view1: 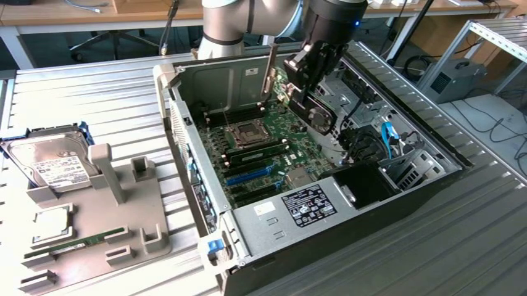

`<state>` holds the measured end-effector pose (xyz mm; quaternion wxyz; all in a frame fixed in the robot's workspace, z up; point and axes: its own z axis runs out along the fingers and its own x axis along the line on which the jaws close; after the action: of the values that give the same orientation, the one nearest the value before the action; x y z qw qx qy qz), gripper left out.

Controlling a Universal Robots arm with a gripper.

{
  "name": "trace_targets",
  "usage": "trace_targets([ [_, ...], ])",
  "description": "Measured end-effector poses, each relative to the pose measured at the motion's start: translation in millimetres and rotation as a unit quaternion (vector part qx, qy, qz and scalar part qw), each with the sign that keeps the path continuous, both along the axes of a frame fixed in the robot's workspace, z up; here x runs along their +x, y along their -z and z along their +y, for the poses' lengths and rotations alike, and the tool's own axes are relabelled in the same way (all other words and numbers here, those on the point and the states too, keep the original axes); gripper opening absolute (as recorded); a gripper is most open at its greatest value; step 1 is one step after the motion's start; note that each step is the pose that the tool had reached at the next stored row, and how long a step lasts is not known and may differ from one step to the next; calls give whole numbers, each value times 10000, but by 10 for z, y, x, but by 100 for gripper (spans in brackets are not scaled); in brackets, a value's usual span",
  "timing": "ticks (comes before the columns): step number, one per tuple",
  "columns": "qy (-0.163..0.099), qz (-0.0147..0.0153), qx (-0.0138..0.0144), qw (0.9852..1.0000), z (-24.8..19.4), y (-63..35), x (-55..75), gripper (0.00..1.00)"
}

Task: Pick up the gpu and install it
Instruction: 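Insert the gpu into the slot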

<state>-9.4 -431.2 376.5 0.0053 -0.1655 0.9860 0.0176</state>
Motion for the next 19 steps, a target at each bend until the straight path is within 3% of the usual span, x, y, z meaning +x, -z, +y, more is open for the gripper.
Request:
trace_targets([
  [19, -323, 0, 0, 9995, 0, 0, 0, 26],
])
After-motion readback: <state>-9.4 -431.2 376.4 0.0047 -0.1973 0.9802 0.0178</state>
